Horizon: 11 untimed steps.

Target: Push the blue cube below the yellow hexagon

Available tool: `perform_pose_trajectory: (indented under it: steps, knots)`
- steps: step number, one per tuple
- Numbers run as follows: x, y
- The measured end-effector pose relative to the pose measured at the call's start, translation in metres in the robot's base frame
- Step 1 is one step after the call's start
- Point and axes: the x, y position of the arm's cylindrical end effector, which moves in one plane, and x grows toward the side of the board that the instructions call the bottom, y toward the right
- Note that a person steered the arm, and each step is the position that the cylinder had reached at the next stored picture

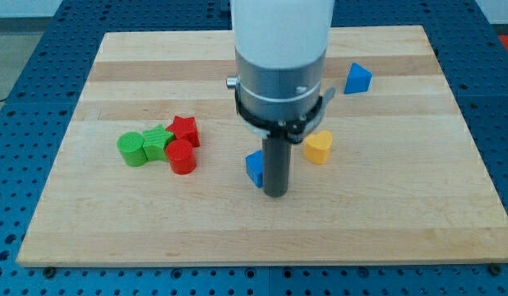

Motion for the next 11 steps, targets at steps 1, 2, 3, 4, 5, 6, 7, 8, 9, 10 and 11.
perform_pose_trajectory:
  steps: [1,2,3,4,5,6,7,8,9,10,11]
  knots:
    - [-0.002,-0.009]
    - [0.012,-0.037]
    - [-0.018,-0.042]
    - [-0.037,-0.023]
    - [-0.060,0.019]
    - [-0.104,0.043]
    - [-0.153,0.063]
    - [-0.162,0.071]
    - [-0.162,0.071]
    - [-0.135,0.042]
    - [-0.097,-0.005]
